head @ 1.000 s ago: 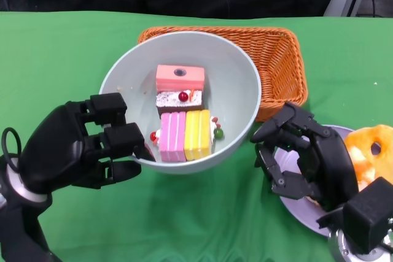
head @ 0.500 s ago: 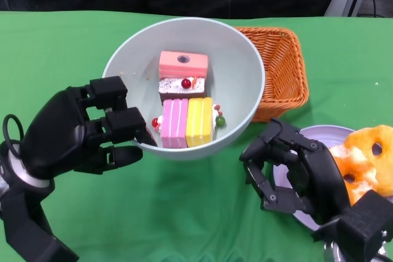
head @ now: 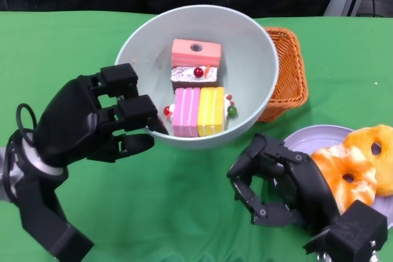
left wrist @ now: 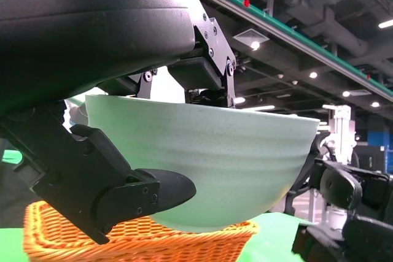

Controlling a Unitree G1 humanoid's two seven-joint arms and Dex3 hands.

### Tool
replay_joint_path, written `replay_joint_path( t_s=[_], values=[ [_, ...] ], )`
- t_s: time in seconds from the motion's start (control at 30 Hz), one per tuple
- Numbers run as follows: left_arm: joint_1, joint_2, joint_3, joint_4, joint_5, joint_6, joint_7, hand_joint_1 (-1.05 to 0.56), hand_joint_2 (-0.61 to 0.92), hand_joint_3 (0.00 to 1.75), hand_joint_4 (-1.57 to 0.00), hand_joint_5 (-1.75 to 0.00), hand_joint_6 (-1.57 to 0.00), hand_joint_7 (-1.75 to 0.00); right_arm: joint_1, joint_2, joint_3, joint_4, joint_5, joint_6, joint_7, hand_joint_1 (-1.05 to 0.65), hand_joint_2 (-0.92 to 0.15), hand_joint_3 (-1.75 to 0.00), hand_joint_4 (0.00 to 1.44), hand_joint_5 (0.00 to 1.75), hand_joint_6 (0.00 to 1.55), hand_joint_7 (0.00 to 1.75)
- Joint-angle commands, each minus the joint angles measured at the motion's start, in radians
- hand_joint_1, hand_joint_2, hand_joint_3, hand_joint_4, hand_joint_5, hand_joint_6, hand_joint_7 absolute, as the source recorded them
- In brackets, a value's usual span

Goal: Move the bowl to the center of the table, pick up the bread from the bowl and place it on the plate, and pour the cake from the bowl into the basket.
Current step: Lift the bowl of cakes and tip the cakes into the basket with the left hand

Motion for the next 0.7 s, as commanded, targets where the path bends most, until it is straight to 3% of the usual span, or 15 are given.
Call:
replay_joint_path(
  t_s=[0.03,0.2,0.5,0.7],
  values=[
    [-0.046,-0.011,0.011,0.022,-0.038,-0.007,-0.034,-0.09,0.53,1.07,-0.65,-1.75,-0.73,-1.35,0.018,0.010,0.009,0.007,0.025,-0.001,0.014,-0.18,-0.59,-0.90,0.71,1.64,0.61,1.43],
    [-0.065,-0.040,0.019,0.049,-0.071,-0.012,-0.102,-0.10,0.52,1.07,-0.65,-1.75,-0.67,-1.47,0.028,0.022,0.021,0.010,0.038,0.009,0.030,-0.18,-0.57,-0.94,0.69,1.67,0.61,1.45],
    [-0.104,-0.104,0.033,0.107,-0.154,0.006,-0.257,-0.10,0.54,1.06,-0.65,-1.75,-0.67,-1.48,0.037,0.033,0.042,0.036,0.035,-0.014,0.049,-0.20,-0.53,-0.98,0.70,1.67,0.63,1.43],
    [-0.140,-0.154,0.034,0.144,-0.169,0.029,-0.301,-0.13,0.58,1.04,-0.65,-1.75,-0.65,-1.51,0.032,0.041,0.049,0.066,0.043,-0.030,0.067,-0.25,-0.50,-1.01,0.71,1.72,0.64,1.44]
  ],
)
